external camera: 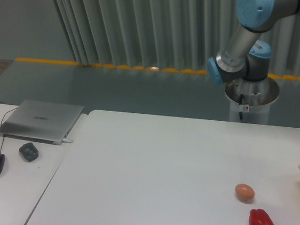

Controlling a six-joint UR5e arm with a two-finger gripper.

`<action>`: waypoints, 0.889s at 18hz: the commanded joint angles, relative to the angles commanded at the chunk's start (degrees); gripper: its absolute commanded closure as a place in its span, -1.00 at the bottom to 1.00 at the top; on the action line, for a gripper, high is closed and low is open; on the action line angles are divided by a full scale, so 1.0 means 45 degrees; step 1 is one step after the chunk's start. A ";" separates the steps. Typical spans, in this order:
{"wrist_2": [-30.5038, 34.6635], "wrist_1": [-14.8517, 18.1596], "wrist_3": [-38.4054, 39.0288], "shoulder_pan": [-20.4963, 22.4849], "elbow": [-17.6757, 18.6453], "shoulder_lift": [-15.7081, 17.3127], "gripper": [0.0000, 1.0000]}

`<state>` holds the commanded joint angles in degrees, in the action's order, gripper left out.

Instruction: Place the green pepper on the table

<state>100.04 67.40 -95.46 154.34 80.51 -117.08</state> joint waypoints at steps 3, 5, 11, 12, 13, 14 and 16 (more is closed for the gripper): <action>-0.1716 0.1287 0.1149 0.0020 -0.0350 0.0489 -0.18; -0.2520 0.2186 0.1524 -0.0019 -0.0604 0.0820 -0.18; -0.3460 0.3147 0.3259 -0.0838 -0.0684 0.1447 -0.18; -0.3480 0.3147 0.3688 -0.1053 -0.0684 0.1447 -0.18; -0.3538 0.3109 0.4331 -0.1325 -0.0684 0.1428 -0.18; -0.3597 0.3031 0.5149 -0.1618 -0.0645 0.1389 -0.18; -0.3888 0.3011 0.6208 -0.2107 -0.0489 0.1350 -0.18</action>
<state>82.54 80.95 -67.52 144.86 78.31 -111.00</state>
